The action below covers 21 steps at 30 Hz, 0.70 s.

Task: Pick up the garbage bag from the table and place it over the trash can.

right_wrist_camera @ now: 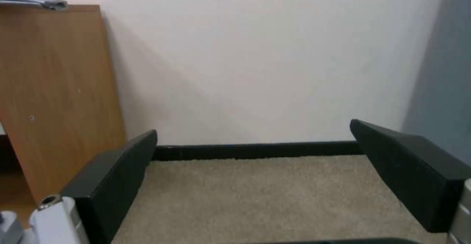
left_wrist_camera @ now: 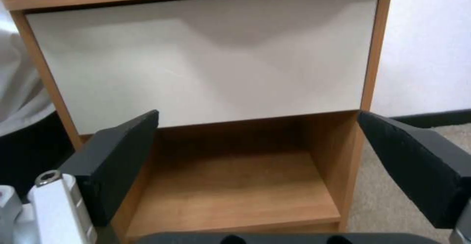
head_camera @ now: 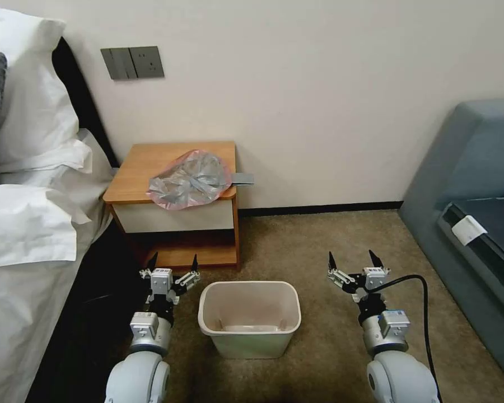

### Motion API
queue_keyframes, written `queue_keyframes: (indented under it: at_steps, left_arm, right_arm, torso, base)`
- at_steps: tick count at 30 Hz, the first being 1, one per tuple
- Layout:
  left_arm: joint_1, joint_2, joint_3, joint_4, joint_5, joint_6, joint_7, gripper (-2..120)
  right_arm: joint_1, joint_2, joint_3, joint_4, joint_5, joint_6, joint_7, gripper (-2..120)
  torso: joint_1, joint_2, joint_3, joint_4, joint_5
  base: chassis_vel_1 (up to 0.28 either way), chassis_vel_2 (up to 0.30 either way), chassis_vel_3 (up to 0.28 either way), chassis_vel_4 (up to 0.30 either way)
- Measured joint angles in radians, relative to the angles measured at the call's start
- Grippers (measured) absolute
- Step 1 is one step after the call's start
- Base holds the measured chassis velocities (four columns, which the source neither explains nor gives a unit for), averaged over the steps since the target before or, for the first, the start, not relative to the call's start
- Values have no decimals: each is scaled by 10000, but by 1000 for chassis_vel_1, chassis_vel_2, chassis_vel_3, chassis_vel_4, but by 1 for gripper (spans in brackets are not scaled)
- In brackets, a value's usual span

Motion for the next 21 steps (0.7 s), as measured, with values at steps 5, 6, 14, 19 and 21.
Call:
queue_keyframes:
  at_steps: [5,6,14,19,21]
  left_arm:
    - [0,0,0,0,0,0,0,100]
    - [0,1,0,0,0,0,0,100]
    - [0,0,0,0,0,0,0,100]
    - [0,0,0,0,0,0,0,100]
    - [0,0,0,-1,0,0,0,100]
  right_arm:
    - [0,0,0,0,0,1,0,100]
    - [0,0,0,0,0,0,0,100]
    - [0,0,0,0,0,1,0,100]
    - [0,0,0,0,0,0,0,100]
    - [0,0,0,0,0,0,0,100]
  torso:
    - [0,0,0,0,0]
    - [0,0,0,0,0]
    - [0,0,0,0,0]
    - [0,0,0,0,0]
    - [0,0,0,0,0]
  base:
    - [0,0,0,0]
    - [0,0,0,0]
    - [0,0,0,0]
    - [0,0,0,0]
    - [0,0,0,0]
